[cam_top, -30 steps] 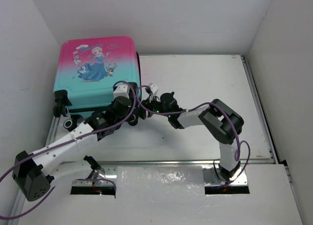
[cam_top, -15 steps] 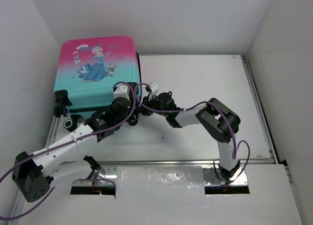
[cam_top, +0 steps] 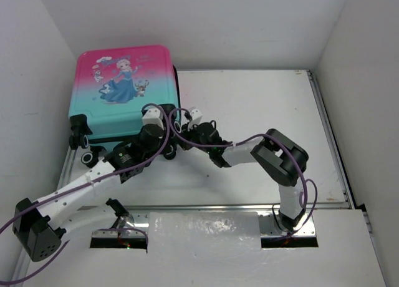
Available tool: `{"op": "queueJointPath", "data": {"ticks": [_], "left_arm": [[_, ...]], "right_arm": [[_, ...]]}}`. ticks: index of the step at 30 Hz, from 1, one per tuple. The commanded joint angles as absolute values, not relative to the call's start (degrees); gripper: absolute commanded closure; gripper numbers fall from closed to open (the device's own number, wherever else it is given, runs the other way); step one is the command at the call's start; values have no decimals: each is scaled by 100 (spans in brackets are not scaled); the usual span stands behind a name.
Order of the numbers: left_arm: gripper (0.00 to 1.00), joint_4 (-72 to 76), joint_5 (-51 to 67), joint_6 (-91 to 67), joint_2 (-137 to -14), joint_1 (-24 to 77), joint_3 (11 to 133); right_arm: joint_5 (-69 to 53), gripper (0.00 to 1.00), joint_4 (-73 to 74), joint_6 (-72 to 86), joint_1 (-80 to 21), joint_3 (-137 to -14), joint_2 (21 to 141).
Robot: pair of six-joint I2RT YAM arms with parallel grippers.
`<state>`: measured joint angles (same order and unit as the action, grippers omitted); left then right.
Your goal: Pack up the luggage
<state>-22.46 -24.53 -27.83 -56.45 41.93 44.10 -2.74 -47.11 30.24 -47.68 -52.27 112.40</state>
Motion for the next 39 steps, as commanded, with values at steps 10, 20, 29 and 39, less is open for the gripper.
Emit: {"op": "queueJointPath", "data": {"ticks": [10, 20, 29, 39], "left_arm": [[100, -1670, -2478, -2751, -5344, 4236, 4553], [79, -2258, -2724, -2997, -5598, 4228, 5078], [0, -2820, -2961, -3181, -6248, 4228, 5905], [0, -4156, -3331, -3182, -7356, 4271, 6925]], "right_arm": [[2171, 100, -4061, 2575, -4421, -5485, 10881], [-957, 53, -5968, 2242, -3982, -4747, 10951], [-677, 1, -5030, 1960, -3981, -4403, 10407], [-105, 1, -4019, 2485, -3386, -3990, 9844]]}}
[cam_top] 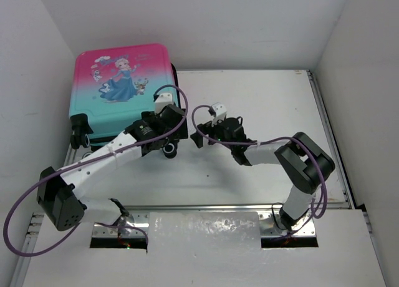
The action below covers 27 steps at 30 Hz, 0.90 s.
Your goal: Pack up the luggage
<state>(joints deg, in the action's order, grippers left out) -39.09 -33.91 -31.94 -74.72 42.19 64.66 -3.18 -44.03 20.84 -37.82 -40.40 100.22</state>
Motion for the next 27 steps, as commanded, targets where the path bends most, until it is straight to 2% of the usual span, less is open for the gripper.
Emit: {"op": "queueJointPath", "data": {"ticks": [1, 5, 16, 17, 19, 20, 22, 23, 26, 27], "left_arm": [[0, -4270, -3444, -3173, -7356, 4289, 6978], [0, -4500, -3867, -3120, -7391, 4307, 7040], [0, -4124, -3815, -3111, -8261, 4307, 7260], [3, -4052, -3788, -3094, -8288, 4307, 7242], [13, -4008, -3744, -3085, -8419, 4307, 7277], [45, -4034, -3735, -3068, -8455, 4307, 7347], [91, -4139, -3788, -3120, -8490, 4307, 7444], [100, -4148, -3797, -3129, -8438, 4307, 7444], [100, -4087, -3744, -3164, -8210, 4307, 7383], [100, -4009, -3666, -3138, -8157, 4307, 7348]], "right_arm": [[-175, 1, -3999, 2583, -3279, -3964, 9852], [-448, 1, -4096, 2655, -2980, -3806, 9782], [-1080, 1, -3744, 2066, -2997, -4157, 9896], [-1142, 1, -3753, 2039, -2997, -4166, 9905], [-1230, 1, -4156, 1960, -3067, -4035, 9914], [-1361, 1, -4296, 1925, -3146, -4025, 9931], [-1485, 1, -4447, 1802, -3251, -4192, 10063], [-1642, 1, -4647, 1793, -3374, -4262, 10133], [-1985, 1, -4999, 1828, -3629, -4640, 10467], [-2012, 4, -5079, 1898, -3699, -4797, 10616]]}}
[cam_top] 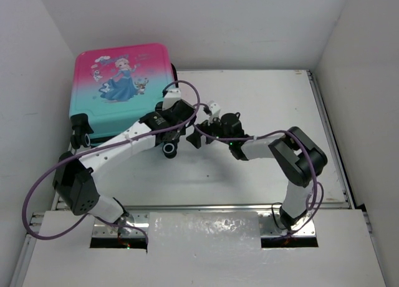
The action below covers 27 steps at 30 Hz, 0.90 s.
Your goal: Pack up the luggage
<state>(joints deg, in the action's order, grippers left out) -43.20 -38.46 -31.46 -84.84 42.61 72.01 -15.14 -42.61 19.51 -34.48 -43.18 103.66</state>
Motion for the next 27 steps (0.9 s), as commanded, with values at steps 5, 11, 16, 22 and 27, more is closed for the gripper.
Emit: {"op": "queueJointPath", "data": {"ticks": [5, 11, 16, 22, 27], "left_arm": [[100, -3376, -2937, -2717, -7770, 4307, 7067], [100, -2918, -2127, -2566, -7726, 4315, 6803], [100, -2752, -2057, -2566, -7612, 4307, 6645], [100, -2637, -1951, -2514, -7576, 4307, 6671], [100, -2610, -1899, -2522, -7532, 4307, 6610]], "right_arm": [[-1986, 22, -5562, 2415, -3955, -5290, 10994], [-2100, 37, -5581, 2584, -4104, -5590, 11311], [-2092, 52, -5441, 2645, -4166, -5783, 11487], [-2065, 60, -5817, 2873, -4227, -5626, 11558], [-2066, 66, -6152, 3015, -4263, -5599, 11540]]}}
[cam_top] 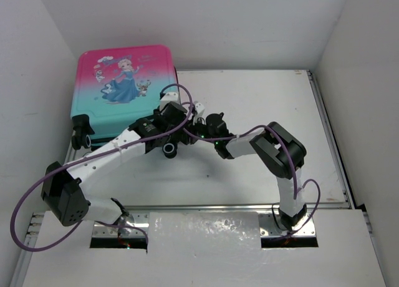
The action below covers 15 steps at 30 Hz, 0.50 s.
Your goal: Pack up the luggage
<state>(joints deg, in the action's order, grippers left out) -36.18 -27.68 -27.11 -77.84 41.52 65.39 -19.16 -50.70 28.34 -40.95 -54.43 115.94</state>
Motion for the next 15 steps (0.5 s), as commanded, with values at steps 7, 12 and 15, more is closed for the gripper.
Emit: {"op": "queueJointPath", "data": {"ticks": [7, 12, 15], "left_arm": [[100, -2549, -1872, -2514, -7471, 4298, 6504], [100, -2558, -1898, -2496, -7392, 4307, 6486], [100, -2566, -1916, -2479, -7383, 4307, 6478]], "right_arm": [[-1907, 78, -6556, 3400, -4359, -5765, 11627], [-1811, 84, -6715, 3516, -4447, -5880, 11742], [-1627, 90, -6636, 3516, -4465, -5906, 11733]]}}
